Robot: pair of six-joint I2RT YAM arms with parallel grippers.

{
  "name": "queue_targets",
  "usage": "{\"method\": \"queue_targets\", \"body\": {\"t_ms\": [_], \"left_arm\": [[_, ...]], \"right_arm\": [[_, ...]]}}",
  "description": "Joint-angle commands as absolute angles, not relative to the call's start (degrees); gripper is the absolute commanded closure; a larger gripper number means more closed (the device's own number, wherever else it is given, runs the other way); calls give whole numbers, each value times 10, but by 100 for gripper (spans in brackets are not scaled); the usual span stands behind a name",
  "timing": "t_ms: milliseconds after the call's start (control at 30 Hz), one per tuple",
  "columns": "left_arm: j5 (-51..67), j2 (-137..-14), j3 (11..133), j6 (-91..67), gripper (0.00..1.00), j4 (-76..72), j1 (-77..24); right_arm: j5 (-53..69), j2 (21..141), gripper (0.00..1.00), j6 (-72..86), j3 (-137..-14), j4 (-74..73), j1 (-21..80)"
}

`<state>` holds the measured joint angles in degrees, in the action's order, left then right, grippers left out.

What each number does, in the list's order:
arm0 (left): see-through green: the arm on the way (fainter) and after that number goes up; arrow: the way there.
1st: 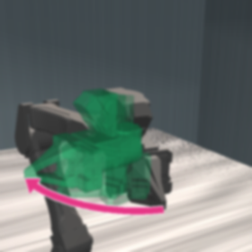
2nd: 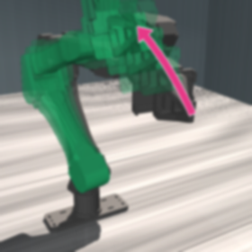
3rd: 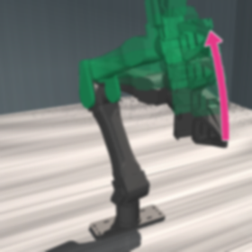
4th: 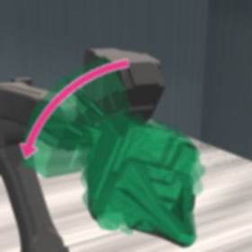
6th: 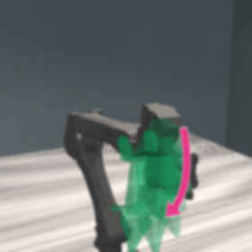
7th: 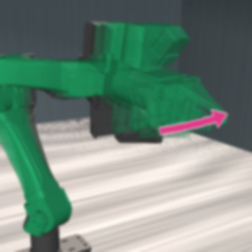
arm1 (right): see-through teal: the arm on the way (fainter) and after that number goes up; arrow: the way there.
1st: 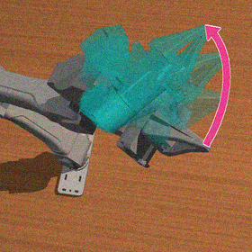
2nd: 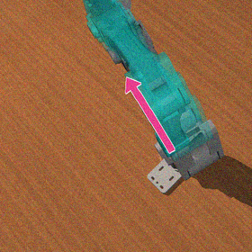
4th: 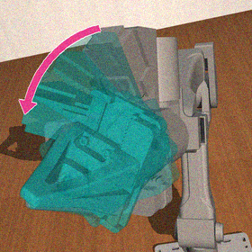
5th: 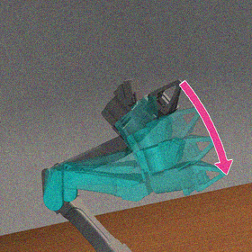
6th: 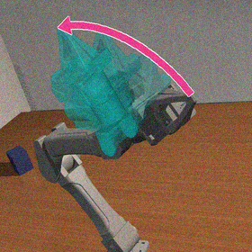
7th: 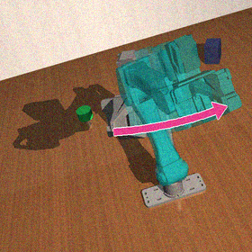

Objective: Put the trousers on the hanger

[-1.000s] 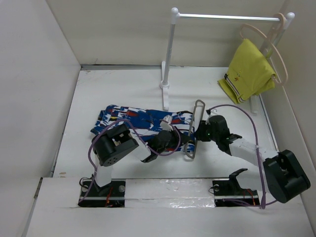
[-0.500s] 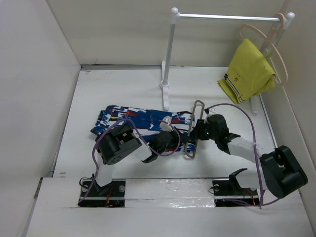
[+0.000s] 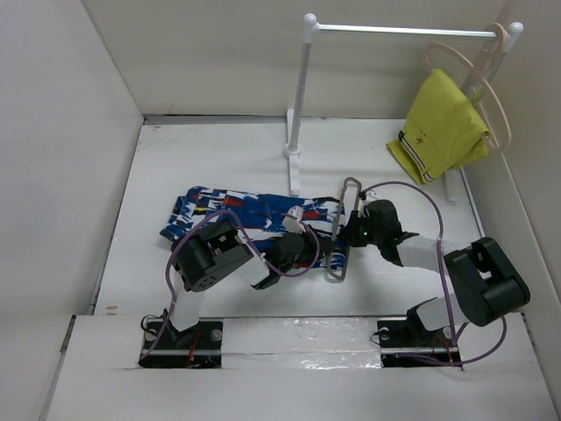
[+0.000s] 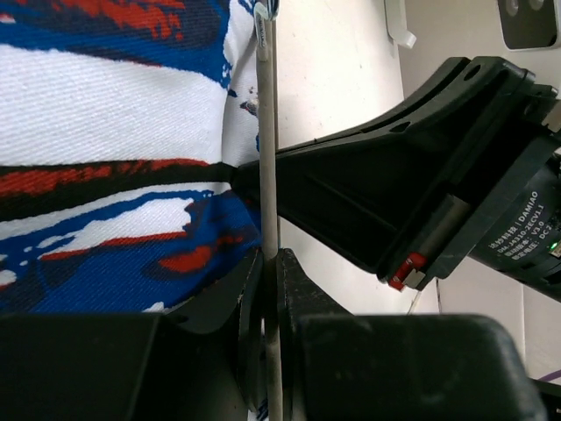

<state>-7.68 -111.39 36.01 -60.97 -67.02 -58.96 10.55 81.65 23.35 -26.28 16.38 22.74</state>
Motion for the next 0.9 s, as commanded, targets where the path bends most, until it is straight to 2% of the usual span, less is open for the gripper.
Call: {"method": "queue_targets", "body": {"t_ms": [0,100,233,400,633,867], "left_arm": [[-95,-1104,361,-601,100,-702,-584],[-107,-1090,352,-592,100,-705,-577],[-132,-1069,345,-566,100,-690,-572],[-160,-1043,316,-562,100,-673,-557],[-185,-1011,290,-534,100,-646,-545],[-150,-1074,303,-557,100,-641,-552]], "right_arm": [[113,810,100,229,-263,182,221],[112,776,100,225,-251,171,207],[132,673,100,229,-235,158,194],[119,578,100,225,-245,85,175],[146,529,100,212,-241,39,107],[233,528,100,228,-301,58,85]]}}
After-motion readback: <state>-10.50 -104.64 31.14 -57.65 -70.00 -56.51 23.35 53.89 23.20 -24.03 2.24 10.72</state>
